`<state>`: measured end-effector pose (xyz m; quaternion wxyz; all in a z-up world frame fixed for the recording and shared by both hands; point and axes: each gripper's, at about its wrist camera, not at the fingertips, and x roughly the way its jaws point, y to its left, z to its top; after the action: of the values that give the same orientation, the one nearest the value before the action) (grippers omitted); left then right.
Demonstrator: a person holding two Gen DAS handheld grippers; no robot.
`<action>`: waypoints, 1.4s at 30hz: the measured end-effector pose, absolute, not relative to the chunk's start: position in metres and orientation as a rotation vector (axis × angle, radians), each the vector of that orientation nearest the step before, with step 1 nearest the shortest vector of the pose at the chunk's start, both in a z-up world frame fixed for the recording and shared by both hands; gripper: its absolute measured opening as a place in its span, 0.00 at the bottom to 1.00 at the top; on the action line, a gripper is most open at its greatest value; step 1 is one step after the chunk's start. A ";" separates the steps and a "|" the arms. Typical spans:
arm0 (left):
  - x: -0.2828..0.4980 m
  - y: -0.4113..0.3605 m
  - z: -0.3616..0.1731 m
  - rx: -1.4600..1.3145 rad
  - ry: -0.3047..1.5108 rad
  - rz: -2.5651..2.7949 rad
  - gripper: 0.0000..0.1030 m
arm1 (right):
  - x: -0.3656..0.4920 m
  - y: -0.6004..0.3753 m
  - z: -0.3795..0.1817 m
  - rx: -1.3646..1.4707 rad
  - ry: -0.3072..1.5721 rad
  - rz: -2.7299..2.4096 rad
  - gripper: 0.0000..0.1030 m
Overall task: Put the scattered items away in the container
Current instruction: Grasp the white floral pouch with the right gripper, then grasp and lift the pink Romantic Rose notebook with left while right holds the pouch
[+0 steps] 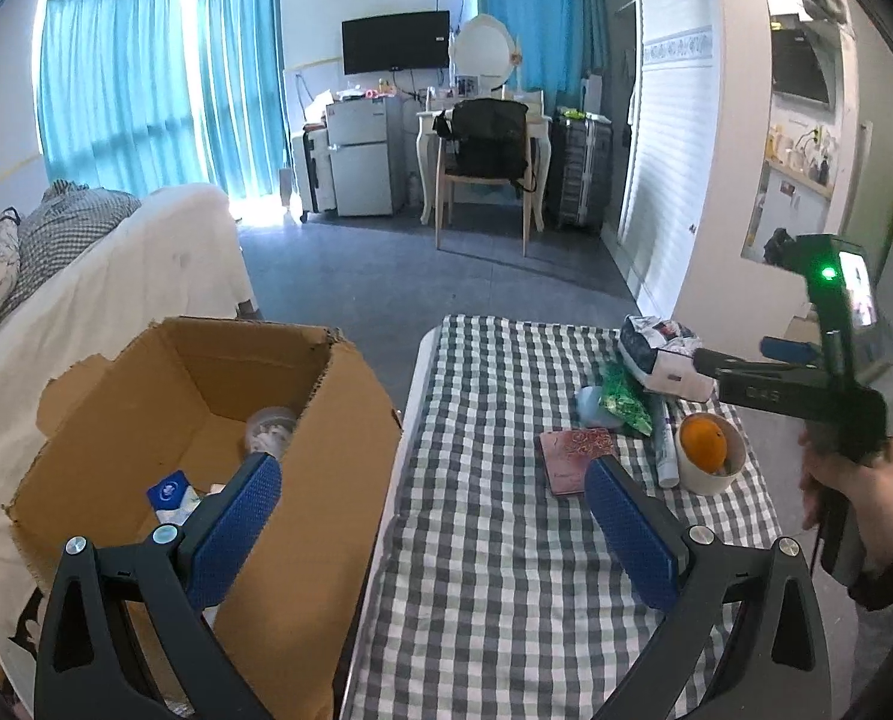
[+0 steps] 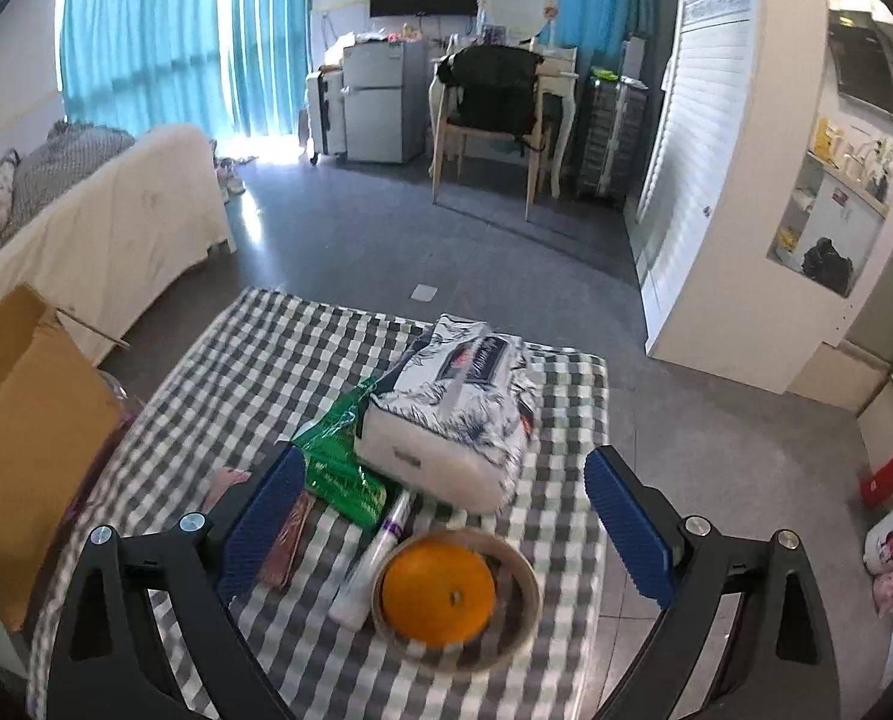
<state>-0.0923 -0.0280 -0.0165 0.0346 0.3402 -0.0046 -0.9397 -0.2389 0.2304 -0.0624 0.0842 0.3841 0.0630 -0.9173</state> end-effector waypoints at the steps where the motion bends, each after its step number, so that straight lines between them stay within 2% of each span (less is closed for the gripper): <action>1: -0.096 -0.027 -0.019 1.052 -0.015 -2.884 1.00 | -0.246 0.228 -0.067 1.154 0.206 -2.731 0.92; 5: -0.110 -0.024 -0.029 1.087 -0.023 -2.872 1.00 | -0.272 0.216 -0.083 1.204 0.269 -2.726 0.92; 13: -0.129 -0.017 -0.046 1.124 -0.017 -2.872 1.00 | -0.303 0.219 -0.105 1.293 0.213 -2.703 0.91; 14: -0.133 -0.016 -0.049 1.131 -0.013 -2.874 1.00 | -0.305 0.222 -0.108 1.308 0.206 -2.697 0.83; 15: -0.138 -0.014 -0.052 1.146 -0.007 -2.876 1.00 | -0.307 0.223 -0.110 1.324 0.194 -2.681 0.69; 18: -0.151 -0.007 -0.061 1.196 0.012 -2.891 1.00 | -0.311 0.227 -0.119 1.377 0.171 -2.647 0.54; 26: -0.175 0.025 -0.087 1.258 -0.055 -2.914 1.00 | -0.303 0.242 -0.115 1.313 0.113 -2.652 0.38; 42: -0.219 0.068 -0.145 1.400 -0.086 -2.917 1.00 | -0.252 0.262 -0.054 1.122 0.068 -2.714 0.36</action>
<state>-0.2191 0.0677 -0.1445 -0.0475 0.4320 -0.0266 -0.9002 -0.2517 0.2617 -0.0537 0.1018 0.3801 0.0232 -0.9190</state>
